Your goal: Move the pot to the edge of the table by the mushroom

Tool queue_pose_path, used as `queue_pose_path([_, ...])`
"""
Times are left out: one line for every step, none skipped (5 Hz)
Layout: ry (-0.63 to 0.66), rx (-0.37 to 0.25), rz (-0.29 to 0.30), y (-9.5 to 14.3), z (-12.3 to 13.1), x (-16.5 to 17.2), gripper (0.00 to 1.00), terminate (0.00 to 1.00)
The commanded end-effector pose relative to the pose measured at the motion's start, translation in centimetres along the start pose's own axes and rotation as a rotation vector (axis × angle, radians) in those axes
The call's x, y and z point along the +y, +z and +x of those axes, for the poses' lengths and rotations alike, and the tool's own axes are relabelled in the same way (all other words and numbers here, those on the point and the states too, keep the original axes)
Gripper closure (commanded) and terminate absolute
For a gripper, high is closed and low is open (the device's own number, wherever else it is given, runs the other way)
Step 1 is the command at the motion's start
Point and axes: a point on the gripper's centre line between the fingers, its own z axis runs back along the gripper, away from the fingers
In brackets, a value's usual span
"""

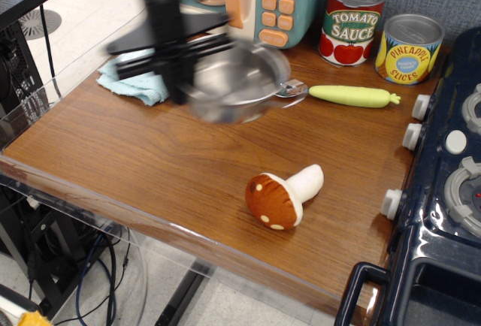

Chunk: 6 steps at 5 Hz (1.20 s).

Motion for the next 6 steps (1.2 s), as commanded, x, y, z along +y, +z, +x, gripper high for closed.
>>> queue_pose_path([0.184,-0.069,0.047,0.3,1.0,7.1,1.0,0.0])
queue_pose_path([0.199,-0.041,0.048,-1.4,0.7,7.3,1.0,0.0])
queue_pose_path([0.194,-0.01,0.057,-3.2,0.3,7.2,1.0,0.0])
queue_pose_path([0.167,-0.014,0.07,-4.5,0.1,6.9,1.0,0.0])
queue_pose_path([0.136,-0.007,0.106,-5.8,0.3,6.3,1.0,0.0])
queue_pose_path([0.137,0.022,0.069,-7.0,0.4,6.2,1.0,0.0])
